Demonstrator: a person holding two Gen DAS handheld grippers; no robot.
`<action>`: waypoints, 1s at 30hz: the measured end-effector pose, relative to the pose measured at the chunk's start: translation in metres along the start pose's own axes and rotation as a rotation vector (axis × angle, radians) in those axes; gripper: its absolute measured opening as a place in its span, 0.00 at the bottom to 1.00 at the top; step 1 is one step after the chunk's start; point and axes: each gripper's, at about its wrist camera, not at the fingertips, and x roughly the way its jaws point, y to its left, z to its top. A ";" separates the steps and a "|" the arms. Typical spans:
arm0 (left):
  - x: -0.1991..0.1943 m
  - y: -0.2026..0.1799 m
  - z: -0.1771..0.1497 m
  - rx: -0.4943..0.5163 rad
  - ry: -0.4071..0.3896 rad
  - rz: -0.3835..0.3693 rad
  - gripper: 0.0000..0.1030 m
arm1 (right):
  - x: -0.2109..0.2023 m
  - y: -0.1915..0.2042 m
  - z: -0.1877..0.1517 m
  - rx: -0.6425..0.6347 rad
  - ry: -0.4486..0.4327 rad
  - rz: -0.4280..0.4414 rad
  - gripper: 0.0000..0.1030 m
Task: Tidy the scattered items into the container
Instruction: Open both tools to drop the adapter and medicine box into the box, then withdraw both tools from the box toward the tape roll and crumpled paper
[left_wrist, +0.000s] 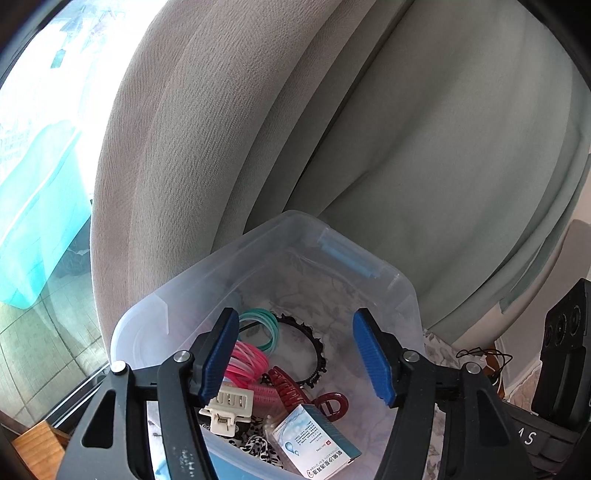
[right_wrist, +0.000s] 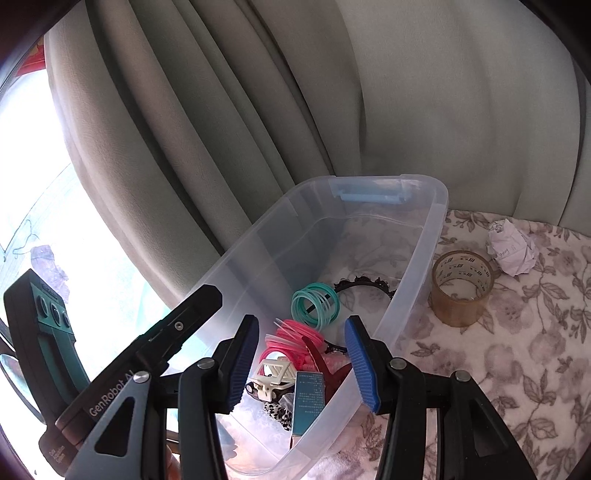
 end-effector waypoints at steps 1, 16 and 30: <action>-0.001 -0.001 0.001 0.001 0.001 0.001 0.64 | -0.001 0.000 0.000 0.000 -0.001 -0.001 0.51; -0.034 -0.037 0.027 0.027 -0.032 0.007 0.70 | -0.038 0.002 -0.004 0.028 -0.046 -0.025 0.58; -0.060 -0.089 0.020 0.137 -0.063 -0.009 0.71 | -0.112 -0.018 -0.013 0.108 -0.200 -0.045 0.79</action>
